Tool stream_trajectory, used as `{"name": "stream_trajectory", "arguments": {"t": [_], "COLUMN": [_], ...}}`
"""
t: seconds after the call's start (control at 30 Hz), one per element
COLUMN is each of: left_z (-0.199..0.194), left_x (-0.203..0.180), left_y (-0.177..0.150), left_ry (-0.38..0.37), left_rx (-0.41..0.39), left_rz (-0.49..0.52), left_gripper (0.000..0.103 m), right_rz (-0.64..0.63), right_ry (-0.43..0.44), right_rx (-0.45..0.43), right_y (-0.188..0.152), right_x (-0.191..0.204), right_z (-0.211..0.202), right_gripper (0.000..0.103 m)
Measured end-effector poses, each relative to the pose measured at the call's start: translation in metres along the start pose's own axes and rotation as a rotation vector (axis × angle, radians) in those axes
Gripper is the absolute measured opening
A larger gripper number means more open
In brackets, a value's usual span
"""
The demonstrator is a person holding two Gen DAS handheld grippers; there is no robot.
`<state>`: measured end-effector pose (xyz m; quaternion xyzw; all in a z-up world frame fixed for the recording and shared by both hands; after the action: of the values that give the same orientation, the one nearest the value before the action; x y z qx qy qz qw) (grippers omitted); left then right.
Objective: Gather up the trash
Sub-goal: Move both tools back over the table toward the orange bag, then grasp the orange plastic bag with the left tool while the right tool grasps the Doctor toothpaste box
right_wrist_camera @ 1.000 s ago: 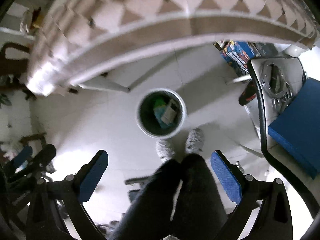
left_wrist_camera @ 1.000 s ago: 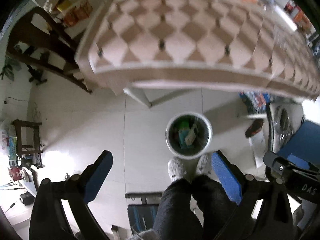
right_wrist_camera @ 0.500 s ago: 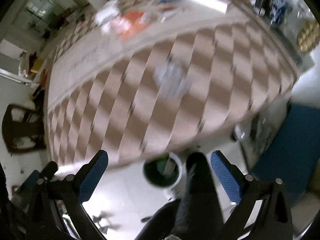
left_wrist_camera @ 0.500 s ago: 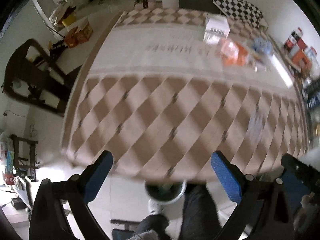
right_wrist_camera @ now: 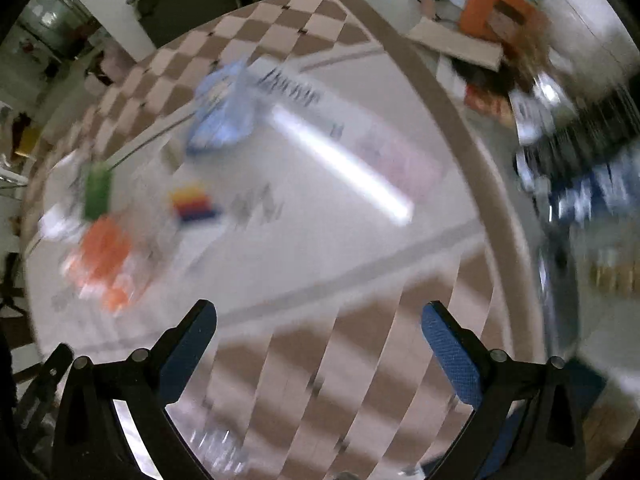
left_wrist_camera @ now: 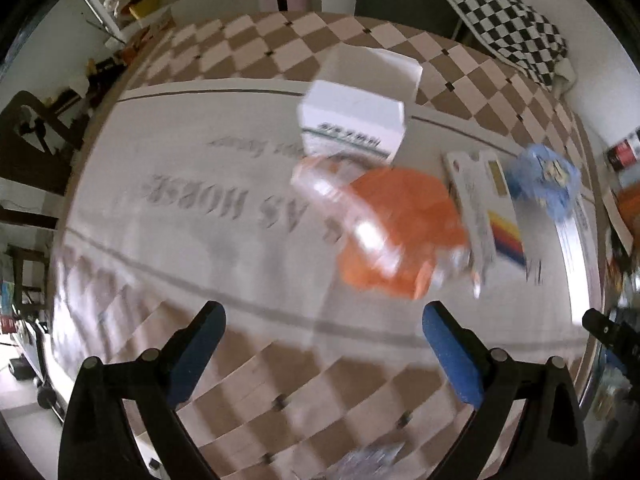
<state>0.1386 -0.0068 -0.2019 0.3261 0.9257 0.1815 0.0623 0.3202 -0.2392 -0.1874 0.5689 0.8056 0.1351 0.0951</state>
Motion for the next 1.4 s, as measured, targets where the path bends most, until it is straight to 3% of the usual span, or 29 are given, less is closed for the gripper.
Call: {"name": "stream_trajectory", "arguments": {"t": [0.27, 0.3, 0.33, 0.43, 0.5, 0.63, 0.87, 1.17, 1.4], "left_z": [0.068, 0.072, 0.076, 0.083, 0.082, 0.077, 0.061, 0.03, 0.011], "left_x": [-0.03, -0.031, -0.032, -0.036, -0.039, -0.04, -0.038, -0.026, -0.016], "left_y": [0.031, 0.032, 0.033, 0.035, 0.035, 0.033, 0.028, 0.004, 0.011], "left_ry": [-0.007, -0.006, -0.008, -0.02, -0.011, -0.003, 0.013, 0.033, 0.028], "left_rx": [0.075, 0.088, 0.091, 0.094, 0.08, 0.062, 0.03, -0.025, -0.088], "left_rz": [-0.061, -0.066, -0.072, -0.08, -0.064, -0.046, 0.003, 0.084, 0.13], "left_gripper": [0.097, 0.091, 0.07, 0.053, 0.049, 0.04, 0.033, 0.027, 0.018], "right_rz": [-0.141, -0.167, -0.186, -0.241, -0.255, -0.226, -0.193, 0.036, 0.094], "right_ry": [-0.089, -0.092, -0.093, -0.089, -0.081, -0.024, -0.005, 0.047, 0.1], "right_rx": [0.03, 0.032, 0.036, 0.063, 0.079, 0.114, 0.133, 0.162, 0.093], "right_y": [0.087, 0.094, 0.099, 0.11, 0.112, 0.111, 0.106, 0.068, 0.046], "right_x": [-0.004, -0.003, -0.001, 0.005, 0.007, 0.01, 0.009, -0.023, -0.022], "right_z": [0.08, 0.089, 0.096, 0.119, 0.128, 0.138, 0.134, 0.117, 0.087], "right_gripper": [0.103, 0.103, 0.103, 0.103, 0.102, 0.079, 0.061, 0.058, 0.057]}}
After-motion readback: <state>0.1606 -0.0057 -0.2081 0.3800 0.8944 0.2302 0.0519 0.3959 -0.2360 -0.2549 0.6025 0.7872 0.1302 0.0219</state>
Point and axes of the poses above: each gripper's, at about its wrist camera, not at the fingertips, and z roughly the way its jaws point, x to its left, y to its top, the point moved 5 cm from there along z, roughly the way its jaws point, and after that the axes turned 14 degrees about -x, right-handed, at the moved point
